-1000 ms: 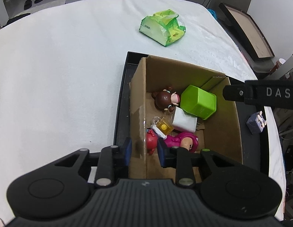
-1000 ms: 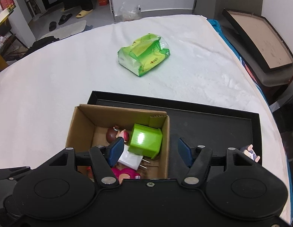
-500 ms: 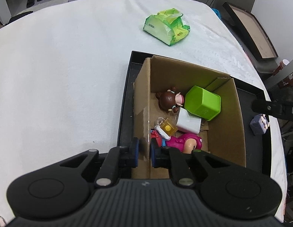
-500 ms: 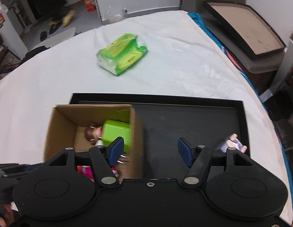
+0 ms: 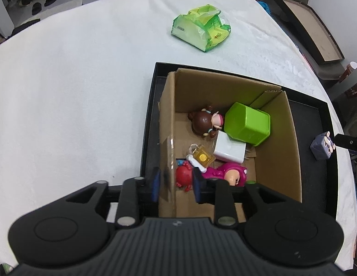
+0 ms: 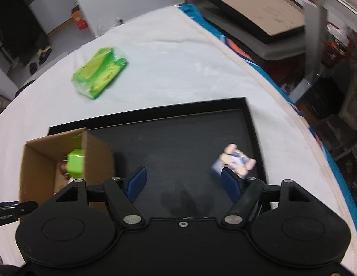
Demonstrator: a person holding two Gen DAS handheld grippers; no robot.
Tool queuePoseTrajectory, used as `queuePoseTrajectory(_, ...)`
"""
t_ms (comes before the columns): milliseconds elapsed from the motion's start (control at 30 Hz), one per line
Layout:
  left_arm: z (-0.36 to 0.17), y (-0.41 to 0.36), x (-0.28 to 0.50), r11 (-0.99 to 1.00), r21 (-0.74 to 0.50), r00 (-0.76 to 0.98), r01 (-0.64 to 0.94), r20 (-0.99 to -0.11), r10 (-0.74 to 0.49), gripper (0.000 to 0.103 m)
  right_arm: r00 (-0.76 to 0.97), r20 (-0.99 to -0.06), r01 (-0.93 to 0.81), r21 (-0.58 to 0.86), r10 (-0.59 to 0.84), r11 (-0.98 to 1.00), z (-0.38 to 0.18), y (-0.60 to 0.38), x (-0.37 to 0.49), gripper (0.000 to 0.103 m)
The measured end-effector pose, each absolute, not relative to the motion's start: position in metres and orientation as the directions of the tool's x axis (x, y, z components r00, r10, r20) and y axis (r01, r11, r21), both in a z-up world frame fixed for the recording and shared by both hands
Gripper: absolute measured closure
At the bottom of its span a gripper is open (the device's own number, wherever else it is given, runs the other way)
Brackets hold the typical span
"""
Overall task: Organize rigid objects
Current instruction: 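Reach the right gripper to the lavender bunny cube and grasp it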
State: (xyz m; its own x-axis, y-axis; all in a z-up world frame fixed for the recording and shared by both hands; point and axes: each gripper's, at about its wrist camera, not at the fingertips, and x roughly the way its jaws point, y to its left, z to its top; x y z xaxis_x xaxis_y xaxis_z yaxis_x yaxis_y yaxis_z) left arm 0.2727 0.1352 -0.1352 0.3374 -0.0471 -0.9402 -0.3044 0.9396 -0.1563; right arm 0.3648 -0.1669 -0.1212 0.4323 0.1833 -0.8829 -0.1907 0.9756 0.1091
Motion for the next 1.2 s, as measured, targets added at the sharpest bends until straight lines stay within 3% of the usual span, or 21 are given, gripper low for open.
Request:
queuePoseTrajectory(167, -0.135, 0.129, 0.282, 0.948, -0.116, 0.337, -0.295, -0.941, -0.011, 0.06, 0.423, -0.891, -0.14, 0.114, 0.163, 0.984, -0.138, -0.192, 0.374, 0.032)
queuePoseTrajectory(533, -0.143, 0.124, 0.303, 0.949, -0.081, 0.313, -0.304, -0.95, 0.019, 0.058, 0.413, -0.879, -0.031, 0.249, 0.239, 0.968, -0.174, -0.218, 0.391, 0.035)
queuePoseTrajectory(833, -0.147, 0.121, 0.315, 0.951, -0.053, 0.295, -0.303, -0.955, 0.041, 0.056, 0.368, -0.91, -0.009, 0.204, 0.193, 0.979, -0.199, -0.208, 0.411, 0.042)
queuePoseTrajectory(900, -0.149, 0.121, 0.316, 0.951, -0.051, 0.288, -0.305, -0.957, 0.041, 0.056, 0.355, -0.922, -0.022, 0.156, 0.153, 0.988, -0.205, -0.201, 0.414, 0.053)
queuePoseTrajectory(1033, -0.151, 0.124, 0.313, 0.945, -0.055, 0.279, -0.321, -0.96, 0.038, 0.056, 0.374, -0.921, -0.072, 0.09, 0.11, 0.993, -0.208, -0.191, 0.408, 0.056)
queuePoseTrajectory(1200, -0.148, 0.127, 0.31, 0.942, -0.066, 0.286, -0.33, -0.958, 0.033, 0.056, 0.373, -0.917, -0.089, 0.116, 0.141, 0.989, -0.2, -0.19, 0.396, 0.059)
